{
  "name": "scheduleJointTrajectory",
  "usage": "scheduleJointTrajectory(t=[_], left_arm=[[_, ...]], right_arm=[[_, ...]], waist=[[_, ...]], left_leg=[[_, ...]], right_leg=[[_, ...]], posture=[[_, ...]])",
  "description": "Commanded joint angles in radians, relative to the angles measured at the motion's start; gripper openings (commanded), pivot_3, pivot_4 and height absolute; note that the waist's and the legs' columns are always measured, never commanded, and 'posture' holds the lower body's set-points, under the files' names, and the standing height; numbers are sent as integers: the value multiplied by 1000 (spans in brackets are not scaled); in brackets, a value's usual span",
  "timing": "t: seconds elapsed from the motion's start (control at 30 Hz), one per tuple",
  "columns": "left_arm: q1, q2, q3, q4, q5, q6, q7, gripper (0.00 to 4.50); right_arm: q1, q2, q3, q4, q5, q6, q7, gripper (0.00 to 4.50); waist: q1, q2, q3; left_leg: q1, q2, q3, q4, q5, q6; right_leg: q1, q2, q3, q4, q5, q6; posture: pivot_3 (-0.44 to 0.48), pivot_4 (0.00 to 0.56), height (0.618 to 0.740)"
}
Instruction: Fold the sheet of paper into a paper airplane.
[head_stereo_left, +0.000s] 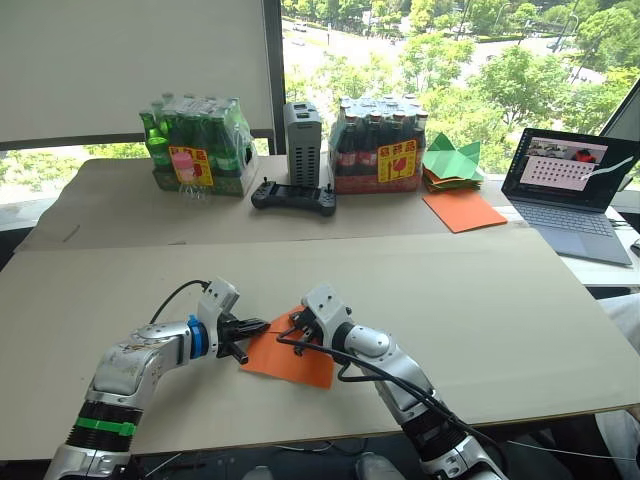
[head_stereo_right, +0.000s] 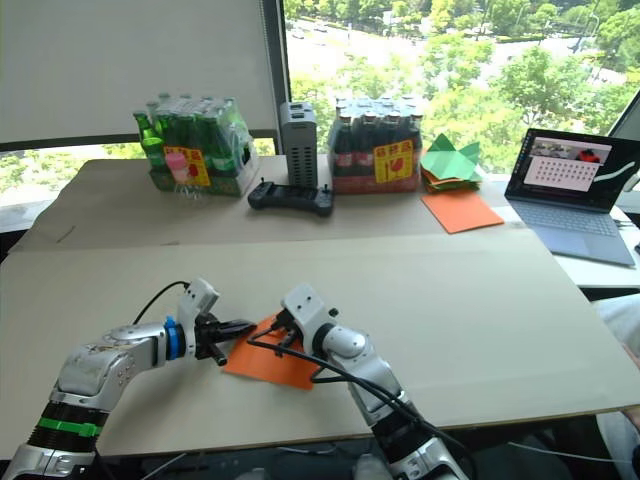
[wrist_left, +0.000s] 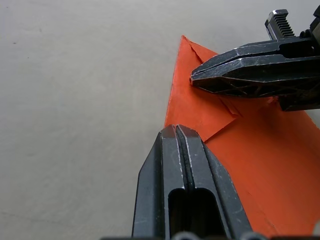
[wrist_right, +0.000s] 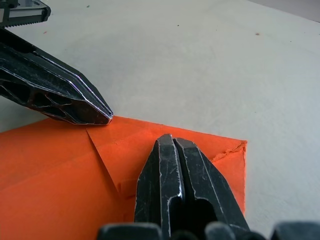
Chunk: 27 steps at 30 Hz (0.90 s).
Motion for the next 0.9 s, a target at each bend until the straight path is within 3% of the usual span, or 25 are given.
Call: scheduleJointTrajectory(t=[0.03,0.37,0.77,0.9], left_arm=[[4,-6,-29,-17,16,16,11,43],[9,-8,-85,5,50,-19,-4,43],[-13,-17,-97,49,67,-42,-24,43],[-19,-20,-103,58,71,-48,-29,43]], right_arm=[[1,16,-21,-10,12,-13,-17,0],[9,14,-99,-120,69,-49,-25,0],[123,-354,-129,-273,74,-80,178,0],[146,-423,-138,-280,96,-89,249,0]], waist=[[0,0,0],[4,0,0],[15,0,0],[20,0,0]], left_leg=[[0,0,0,0,0,0],[-1,0,0,0,0,0],[-1,-1,1,0,0,0],[-1,-1,1,0,0,0]], right_leg=[[0,0,0,0,0,0],[-1,0,0,-1,0,0],[0,0,0,-1,0,0],[1,0,0,-2,0,1]], posture=[[0,150,740],[0,150,740],[0,150,740],[0,150,740]])
